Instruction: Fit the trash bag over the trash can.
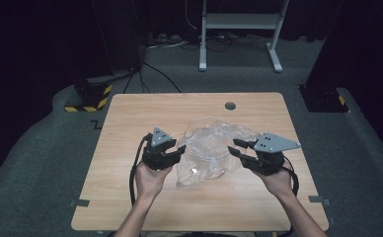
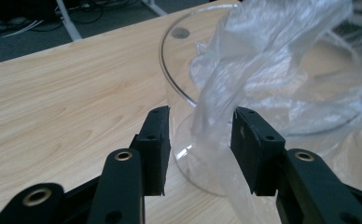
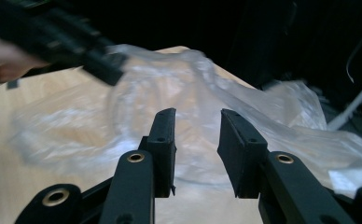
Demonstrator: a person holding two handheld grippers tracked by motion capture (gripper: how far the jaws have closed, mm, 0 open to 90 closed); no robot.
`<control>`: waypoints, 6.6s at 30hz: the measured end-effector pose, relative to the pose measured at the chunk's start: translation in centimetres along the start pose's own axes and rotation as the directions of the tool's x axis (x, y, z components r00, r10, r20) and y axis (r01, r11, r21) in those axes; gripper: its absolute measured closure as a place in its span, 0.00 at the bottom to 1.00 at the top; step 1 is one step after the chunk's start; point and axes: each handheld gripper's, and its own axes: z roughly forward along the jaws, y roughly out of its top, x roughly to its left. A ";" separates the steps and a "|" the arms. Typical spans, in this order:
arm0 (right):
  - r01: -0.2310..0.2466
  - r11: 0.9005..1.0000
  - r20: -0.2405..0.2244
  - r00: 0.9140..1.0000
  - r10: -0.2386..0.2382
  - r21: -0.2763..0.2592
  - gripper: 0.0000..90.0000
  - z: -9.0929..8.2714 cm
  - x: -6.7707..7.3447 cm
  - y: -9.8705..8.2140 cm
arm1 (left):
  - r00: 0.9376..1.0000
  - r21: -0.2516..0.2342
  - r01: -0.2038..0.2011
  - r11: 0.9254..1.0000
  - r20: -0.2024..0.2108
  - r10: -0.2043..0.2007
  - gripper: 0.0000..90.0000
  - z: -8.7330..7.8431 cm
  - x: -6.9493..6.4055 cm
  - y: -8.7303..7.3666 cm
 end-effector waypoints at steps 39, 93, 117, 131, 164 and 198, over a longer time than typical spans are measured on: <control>-0.314 0.943 0.051 0.949 0.310 0.107 0.69 4.3 -6.9 -7.7 | 0.996 0.006 0.030 1.000 -0.084 -0.029 0.78 4.0 4.0 0.2; -0.080 0.995 -0.093 0.993 0.074 -0.065 0.70 4.2 -2.7 0.9 | 0.995 0.018 0.085 0.996 0.050 -0.085 0.96 6.5 5.1 3.5; -0.171 0.982 0.081 0.983 0.164 0.086 0.75 9.2 -8.4 -0.3 | 0.998 0.004 0.026 1.000 0.063 -0.026 0.94 7.2 5.0 3.8; -0.251 0.966 0.038 0.968 0.249 0.064 1.00 8.8 -9.9 -1.0 | 0.993 -0.011 0.075 0.997 0.088 -0.074 0.93 7.7 5.7 4.0; -0.364 0.918 0.112 0.930 0.349 0.159 1.00 10.9 -11.4 -3.4 | 0.977 0.122 0.183 0.976 0.089 -0.194 0.99 10.3 6.7 3.4; -0.303 0.950 0.046 0.953 0.301 0.067 0.69 3.3 -6.6 -6.4 | 0.987 0.020 0.155 0.988 0.046 -0.156 0.44 2.9 4.8 0.0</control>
